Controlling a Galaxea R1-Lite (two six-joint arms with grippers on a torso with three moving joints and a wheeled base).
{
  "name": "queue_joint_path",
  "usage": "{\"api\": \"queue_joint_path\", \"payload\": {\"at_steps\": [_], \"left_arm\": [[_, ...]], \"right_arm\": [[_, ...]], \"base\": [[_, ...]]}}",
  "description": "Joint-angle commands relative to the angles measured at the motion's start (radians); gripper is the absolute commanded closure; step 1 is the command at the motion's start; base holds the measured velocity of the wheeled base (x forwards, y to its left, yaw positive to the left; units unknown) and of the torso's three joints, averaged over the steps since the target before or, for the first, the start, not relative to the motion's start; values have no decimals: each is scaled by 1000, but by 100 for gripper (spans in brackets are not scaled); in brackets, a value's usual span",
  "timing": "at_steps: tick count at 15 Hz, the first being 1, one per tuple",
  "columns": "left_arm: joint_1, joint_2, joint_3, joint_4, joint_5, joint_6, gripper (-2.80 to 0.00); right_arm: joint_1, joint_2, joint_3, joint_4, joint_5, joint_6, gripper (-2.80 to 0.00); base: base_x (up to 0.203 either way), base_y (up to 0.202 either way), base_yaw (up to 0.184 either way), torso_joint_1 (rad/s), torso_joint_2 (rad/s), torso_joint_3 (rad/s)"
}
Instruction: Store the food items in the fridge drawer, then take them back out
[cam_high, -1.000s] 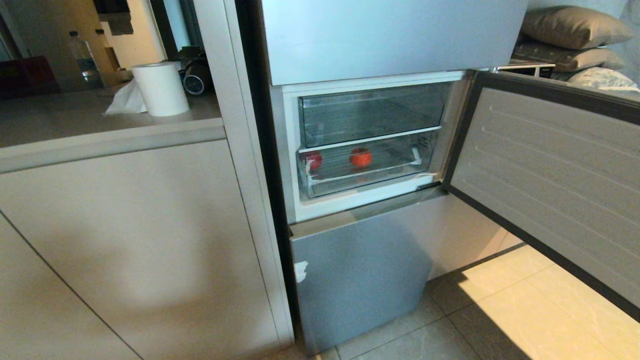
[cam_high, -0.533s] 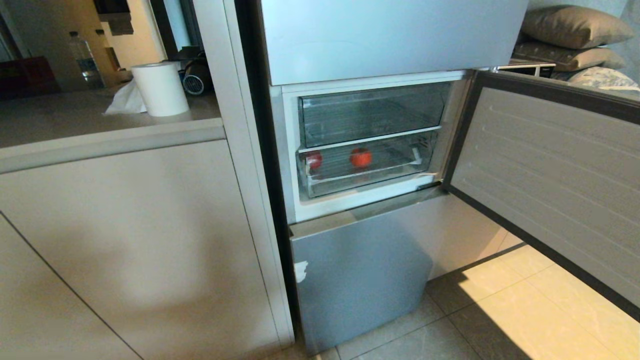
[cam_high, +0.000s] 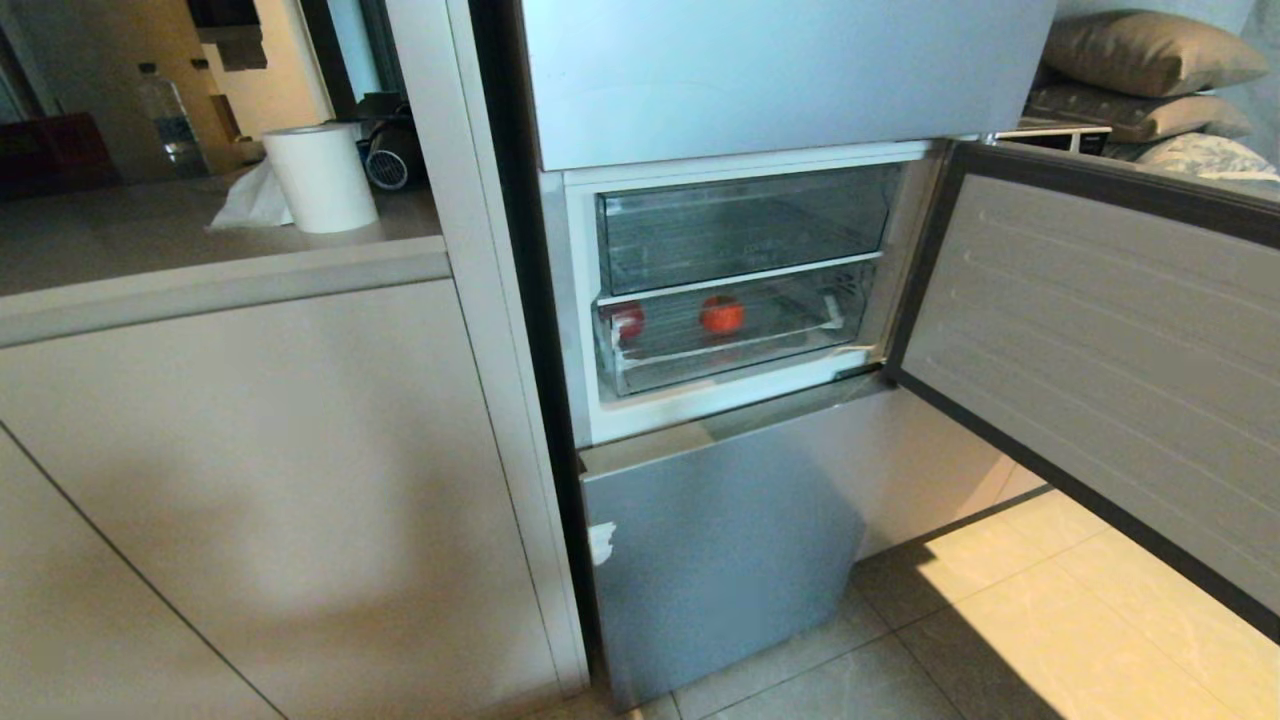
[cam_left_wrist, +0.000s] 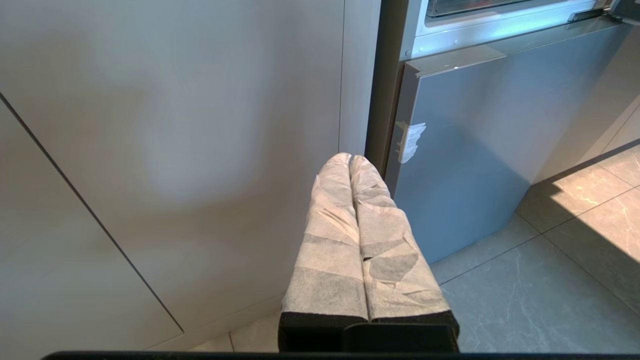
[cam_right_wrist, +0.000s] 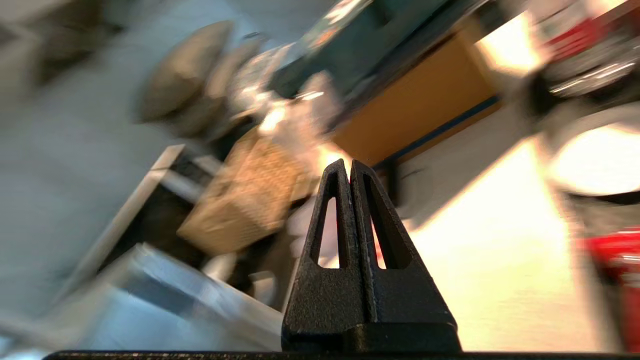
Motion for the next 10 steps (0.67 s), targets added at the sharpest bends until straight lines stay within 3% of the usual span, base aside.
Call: {"api": "queue_joint_path", "payload": {"at_steps": [1,5,8,10], "left_arm": [[0,0,2,0,0,0,0],[0,2,2,0,0,0,0],[0,2,2,0,0,0,0],[0,2,2,0,0,0,0]], "right_arm": [[0,67,-64,-16,127,149,0],[-2,102,-100,-13,371,387,0],[-8,44,-53,50,485,405,0],[-9,13,-31,64,522,408,0]], "base": [[0,0,0,0,0,0],[0,0,0,0,0,0],[0,0,0,0,0,0],[0,0,0,0,0,0]]}}
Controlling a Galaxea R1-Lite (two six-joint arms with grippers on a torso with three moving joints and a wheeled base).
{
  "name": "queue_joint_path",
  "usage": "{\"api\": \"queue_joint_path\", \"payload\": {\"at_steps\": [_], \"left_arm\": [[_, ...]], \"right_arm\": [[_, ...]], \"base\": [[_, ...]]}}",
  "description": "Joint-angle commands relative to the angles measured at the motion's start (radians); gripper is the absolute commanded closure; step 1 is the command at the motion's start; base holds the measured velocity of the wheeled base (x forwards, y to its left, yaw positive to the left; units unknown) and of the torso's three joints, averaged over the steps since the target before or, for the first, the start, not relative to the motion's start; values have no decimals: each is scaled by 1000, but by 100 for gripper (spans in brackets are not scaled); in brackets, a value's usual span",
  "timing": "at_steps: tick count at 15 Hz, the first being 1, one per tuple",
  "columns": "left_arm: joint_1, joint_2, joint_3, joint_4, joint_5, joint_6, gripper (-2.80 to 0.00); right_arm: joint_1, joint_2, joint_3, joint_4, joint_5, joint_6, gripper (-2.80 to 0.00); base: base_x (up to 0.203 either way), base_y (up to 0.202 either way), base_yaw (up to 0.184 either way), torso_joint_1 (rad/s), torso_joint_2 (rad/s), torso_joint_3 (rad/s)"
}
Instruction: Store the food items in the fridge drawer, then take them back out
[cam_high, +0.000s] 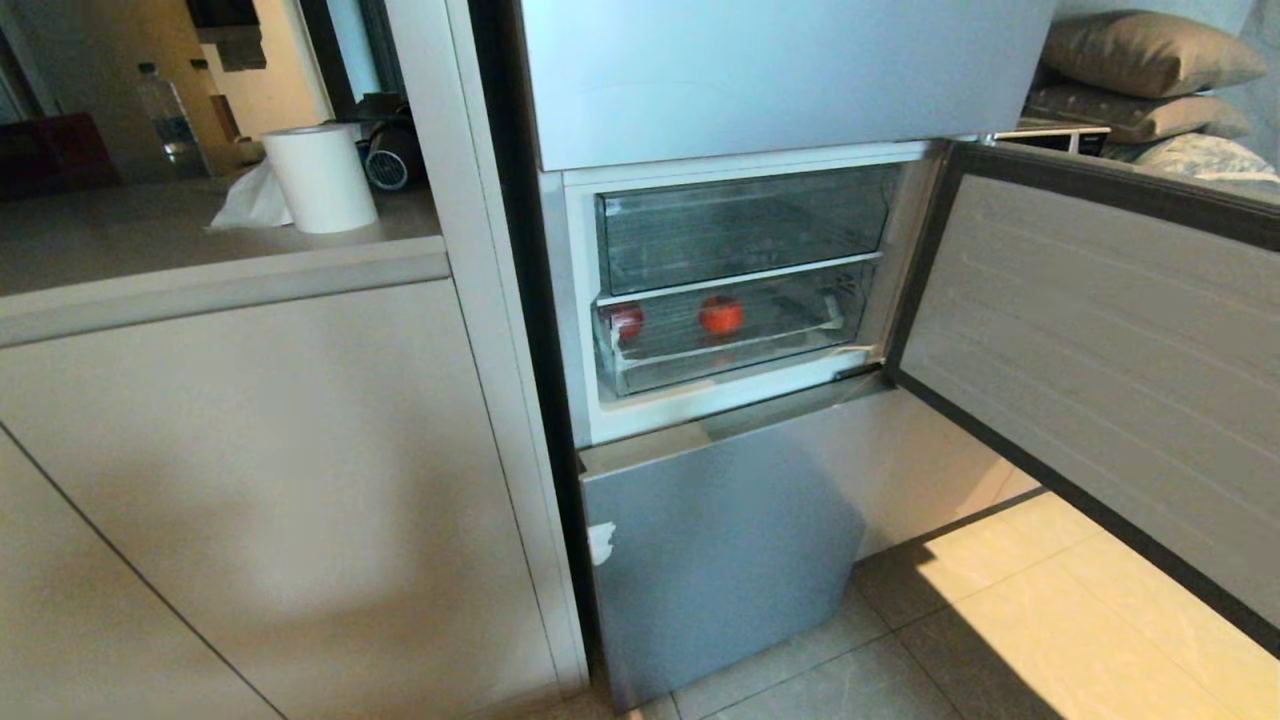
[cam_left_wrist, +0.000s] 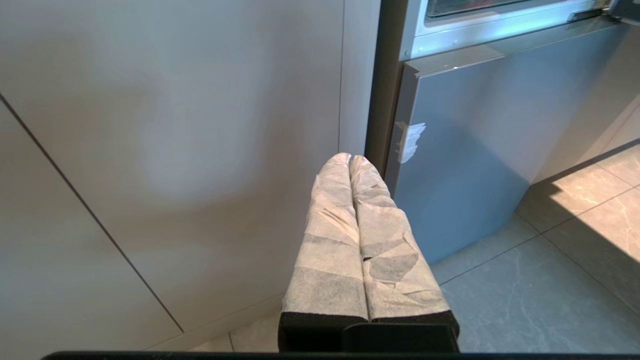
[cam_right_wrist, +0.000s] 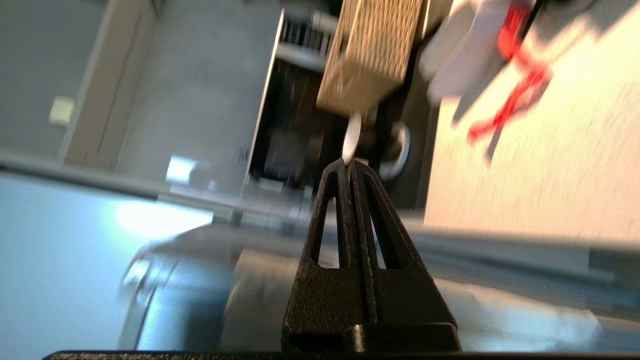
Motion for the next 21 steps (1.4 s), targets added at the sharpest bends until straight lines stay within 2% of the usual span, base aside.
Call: {"api": "queue_joint_path", "payload": {"at_steps": [1,3,6,8,9,11,12,14,19,21], "left_arm": [[0,2,2,0,0,0,0],[0,2,2,0,0,0,0],[0,2,2,0,0,0,0],[0,2,2,0,0,0,0],[0,2,2,0,0,0,0],[0,2,2,0,0,0,0],[0,2,2,0,0,0,0],[0,2,2,0,0,0,0],[0,2,2,0,0,0,0],[0,2,2,0,0,0,0]], "right_arm": [[-1,-89,25,-6,34,10,0],[-1,-172,-12,-26,50,57,0],[-41,-182,-171,-52,44,216,0],[-95,-128,-206,-56,-33,195,0],[-100,-103,-207,-55,-74,147,0],[-96,-41,-170,-49,-207,-67,0],[-74,-9,-132,-44,-277,-166,0],[30,26,-52,-43,-366,-296,0],[311,16,122,-82,-440,-427,0],[451,-6,171,-101,-470,-534,0]], "base": [[0,0,0,0,0,0],[0,0,0,0,0,0],[0,0,0,0,0,0],[0,0,0,0,0,0],[0,0,0,0,0,0],[0,0,0,0,0,0],[0,0,0,0,0,0],[0,0,0,0,0,0],[0,0,0,0,0,0],[0,0,0,0,0,0]]}}
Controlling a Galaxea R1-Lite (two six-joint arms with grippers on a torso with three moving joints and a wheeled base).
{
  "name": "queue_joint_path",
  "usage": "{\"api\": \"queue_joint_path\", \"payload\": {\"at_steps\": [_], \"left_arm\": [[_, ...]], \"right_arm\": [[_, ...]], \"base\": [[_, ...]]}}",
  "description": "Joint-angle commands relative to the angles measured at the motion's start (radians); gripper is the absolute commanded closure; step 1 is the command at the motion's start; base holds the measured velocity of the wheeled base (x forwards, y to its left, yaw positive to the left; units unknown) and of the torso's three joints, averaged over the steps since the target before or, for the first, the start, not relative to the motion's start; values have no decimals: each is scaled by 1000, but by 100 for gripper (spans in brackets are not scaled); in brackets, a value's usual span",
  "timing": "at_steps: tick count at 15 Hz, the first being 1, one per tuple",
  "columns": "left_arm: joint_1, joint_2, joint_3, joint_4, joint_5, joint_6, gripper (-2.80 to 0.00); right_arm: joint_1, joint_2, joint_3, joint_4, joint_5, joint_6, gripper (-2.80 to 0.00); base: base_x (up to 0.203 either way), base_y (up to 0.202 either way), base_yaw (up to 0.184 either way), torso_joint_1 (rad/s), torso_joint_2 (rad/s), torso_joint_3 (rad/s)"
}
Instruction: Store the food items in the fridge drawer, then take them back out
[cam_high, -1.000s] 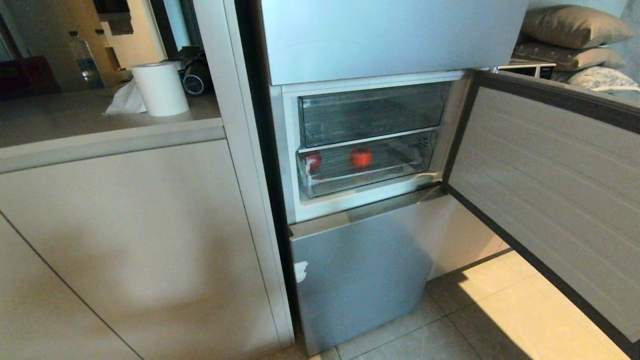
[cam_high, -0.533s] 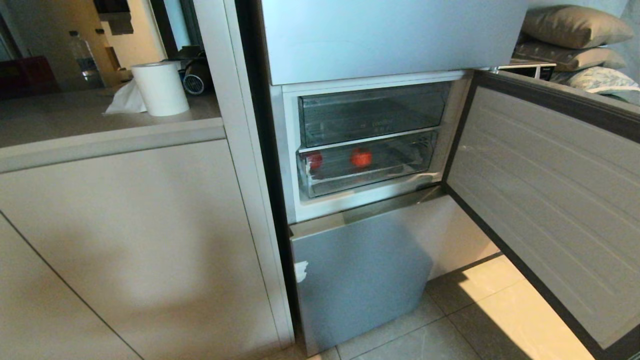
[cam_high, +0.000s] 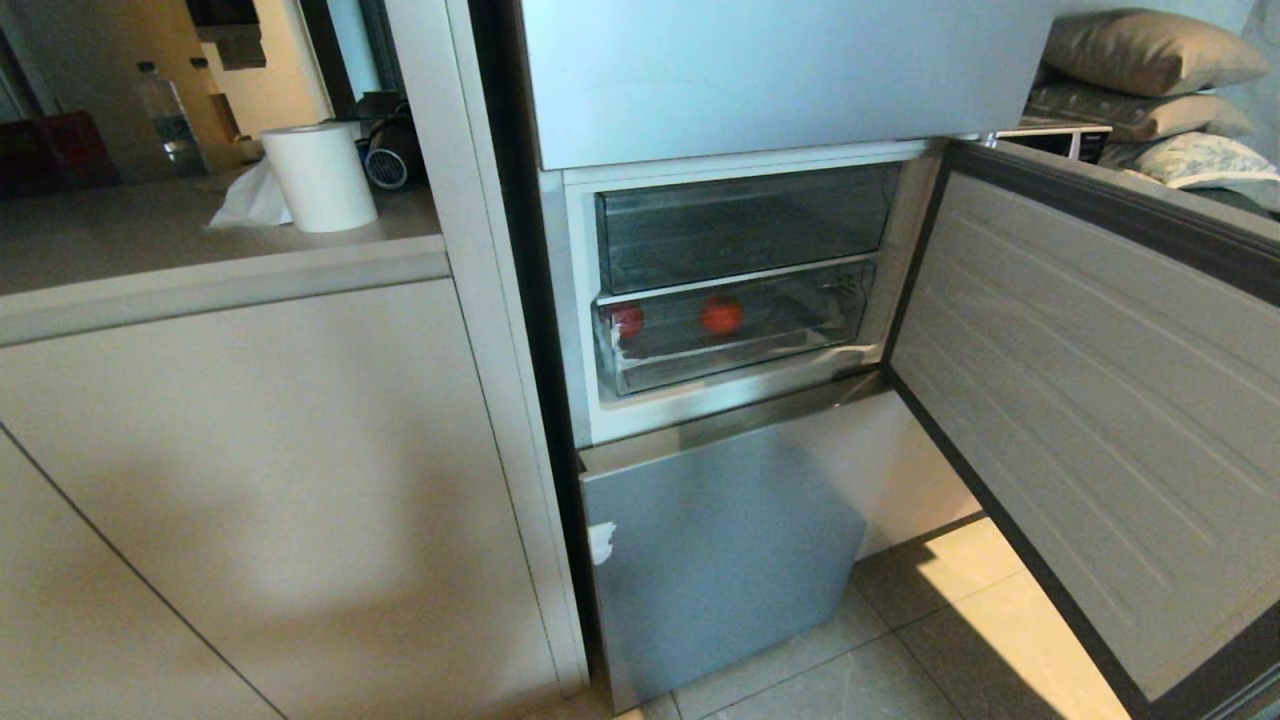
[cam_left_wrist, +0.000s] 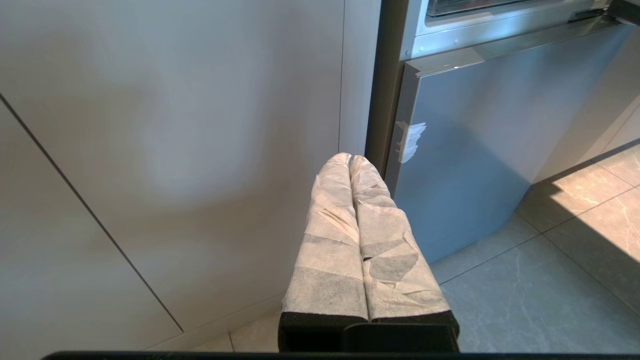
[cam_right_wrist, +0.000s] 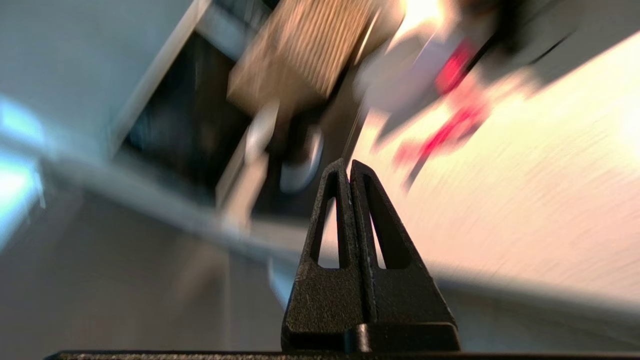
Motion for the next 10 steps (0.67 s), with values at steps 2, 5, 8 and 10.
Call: {"api": "queue_joint_path", "payload": {"at_steps": [2,5,8,10], "left_arm": [[0,2,2,0,0,0,0],[0,0,2,0,0,0,0],[0,2,2,0,0,0,0],[0,2,2,0,0,0,0]], "right_arm": [[282,-37,93,-86,-65,-191,0],[576,-44,128,-163,-183,-347,0],[845,-11,131,-199,-234,-476,0],[1003,42,100,-223,-264,-507,0]], "base": [[0,0,0,0,0,0],[0,0,0,0,0,0],[0,0,0,0,0,0],[0,0,0,0,0,0]]}}
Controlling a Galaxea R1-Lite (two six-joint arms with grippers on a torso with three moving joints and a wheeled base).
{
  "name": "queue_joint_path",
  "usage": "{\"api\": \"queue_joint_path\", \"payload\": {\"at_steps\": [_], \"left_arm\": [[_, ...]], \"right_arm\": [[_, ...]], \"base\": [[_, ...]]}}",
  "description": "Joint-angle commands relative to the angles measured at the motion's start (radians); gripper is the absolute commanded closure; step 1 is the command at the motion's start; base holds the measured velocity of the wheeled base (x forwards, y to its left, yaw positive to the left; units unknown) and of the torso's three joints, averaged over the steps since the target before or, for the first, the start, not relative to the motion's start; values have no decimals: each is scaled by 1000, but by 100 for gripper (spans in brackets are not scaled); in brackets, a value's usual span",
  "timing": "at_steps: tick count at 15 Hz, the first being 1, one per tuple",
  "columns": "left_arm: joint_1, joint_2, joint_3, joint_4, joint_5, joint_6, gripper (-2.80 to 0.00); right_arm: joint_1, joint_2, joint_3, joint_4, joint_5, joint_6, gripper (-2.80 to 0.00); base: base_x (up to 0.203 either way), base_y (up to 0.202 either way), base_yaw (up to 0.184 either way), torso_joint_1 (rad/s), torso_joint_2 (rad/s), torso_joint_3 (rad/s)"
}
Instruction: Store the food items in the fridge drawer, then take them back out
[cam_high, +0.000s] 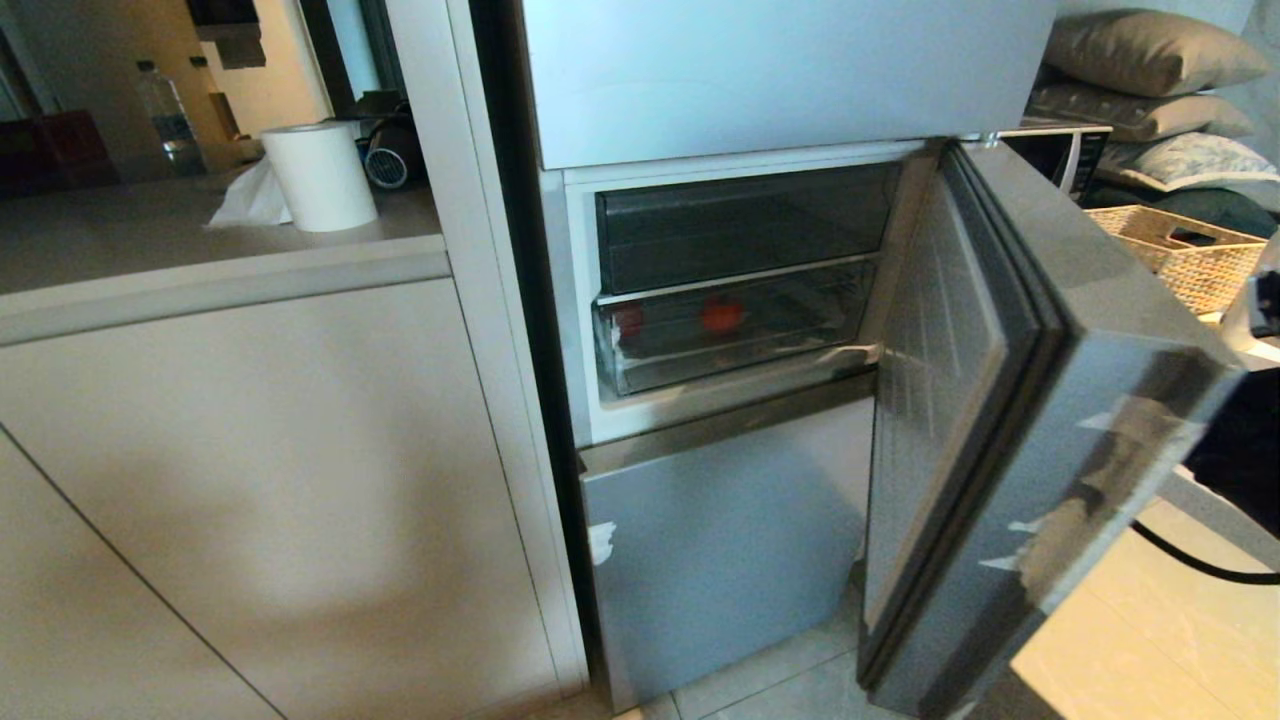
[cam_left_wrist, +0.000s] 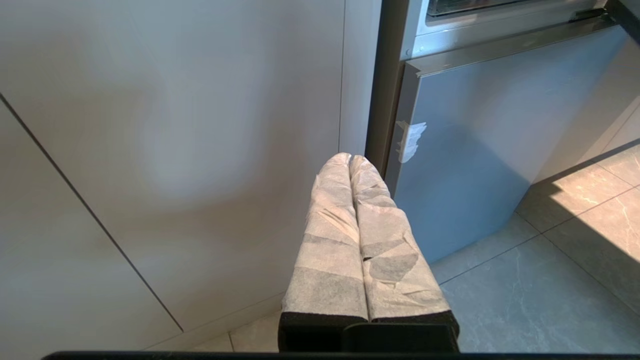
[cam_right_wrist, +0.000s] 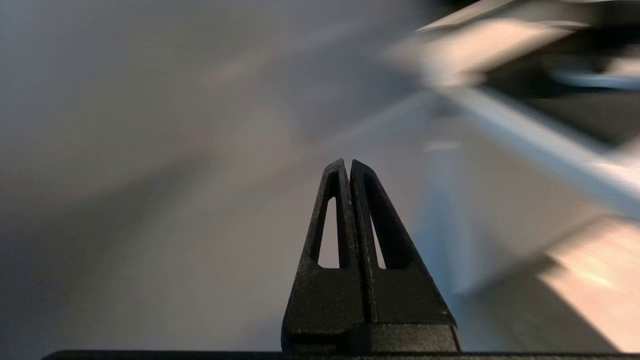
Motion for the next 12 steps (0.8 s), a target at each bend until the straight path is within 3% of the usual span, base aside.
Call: {"api": "queue_joint_path", "payload": {"at_steps": [1,4,8,10,12], "left_arm": [[0,2,2,0,0,0,0],[0,2,2,0,0,0,0],[0,2,2,0,0,0,0],[0,2,2,0,0,0,0],[0,2,2,0,0,0,0]], "right_arm": [[198,102,-57,-21,-31,-12,0],[350,326,-272,-34,-119,-21,0],[436,624,-650,-75,-193,-24,0],[452,654,-693,-112,-228,-24,0],[455,560,-626,-120,-246,-21,0]], "base": [[0,0,0,0,0,0],[0,0,0,0,0,0],[0,0,0,0,0,0],[0,0,0,0,0,0],[0,0,0,0,0,0]]}}
